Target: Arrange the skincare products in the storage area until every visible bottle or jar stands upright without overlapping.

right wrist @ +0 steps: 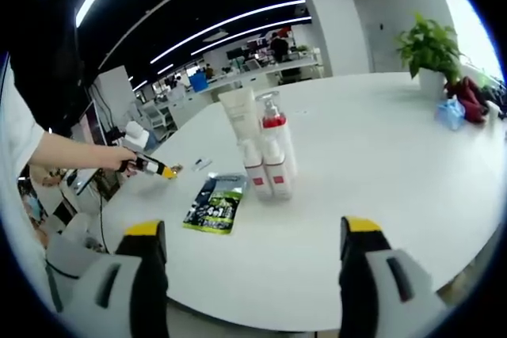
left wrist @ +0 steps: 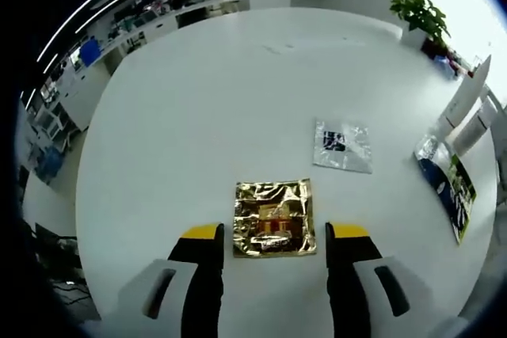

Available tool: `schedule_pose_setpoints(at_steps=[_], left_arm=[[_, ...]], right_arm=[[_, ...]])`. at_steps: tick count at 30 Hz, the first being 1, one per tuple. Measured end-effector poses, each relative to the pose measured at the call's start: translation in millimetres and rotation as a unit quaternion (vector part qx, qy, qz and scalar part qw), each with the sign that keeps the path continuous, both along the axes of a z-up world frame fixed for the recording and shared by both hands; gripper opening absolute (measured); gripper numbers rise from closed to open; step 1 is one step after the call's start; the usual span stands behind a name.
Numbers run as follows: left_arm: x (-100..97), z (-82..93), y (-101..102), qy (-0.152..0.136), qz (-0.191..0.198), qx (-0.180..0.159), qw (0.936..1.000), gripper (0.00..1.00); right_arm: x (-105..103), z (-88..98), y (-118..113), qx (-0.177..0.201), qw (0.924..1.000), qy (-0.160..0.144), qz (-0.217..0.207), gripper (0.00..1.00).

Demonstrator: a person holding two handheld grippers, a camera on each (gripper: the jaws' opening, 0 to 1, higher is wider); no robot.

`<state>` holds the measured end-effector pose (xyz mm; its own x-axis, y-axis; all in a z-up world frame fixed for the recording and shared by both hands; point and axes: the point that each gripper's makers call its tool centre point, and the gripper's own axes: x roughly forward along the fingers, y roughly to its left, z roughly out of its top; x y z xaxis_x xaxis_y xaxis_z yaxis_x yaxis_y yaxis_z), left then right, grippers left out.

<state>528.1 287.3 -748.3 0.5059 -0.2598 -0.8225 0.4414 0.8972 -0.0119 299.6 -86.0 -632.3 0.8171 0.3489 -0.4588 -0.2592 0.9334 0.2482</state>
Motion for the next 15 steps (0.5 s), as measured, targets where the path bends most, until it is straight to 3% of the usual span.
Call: schedule_pose_setpoints(at_steps=[5,15], left_arm=[[-2.3,1.0,-0.7,0.002,-0.001,0.001,1.0000,0.38],[-6.1,7.5,-6.6,0.004,-0.004,-0.006,1.0000,0.34]], right_arm=[[0.2,0.1,-0.1,0.000,1.0000,0.000,-0.001,0.91],[0.4,0.6,-0.4,0.000,1.0000,-0.002,-0.001,0.91]])
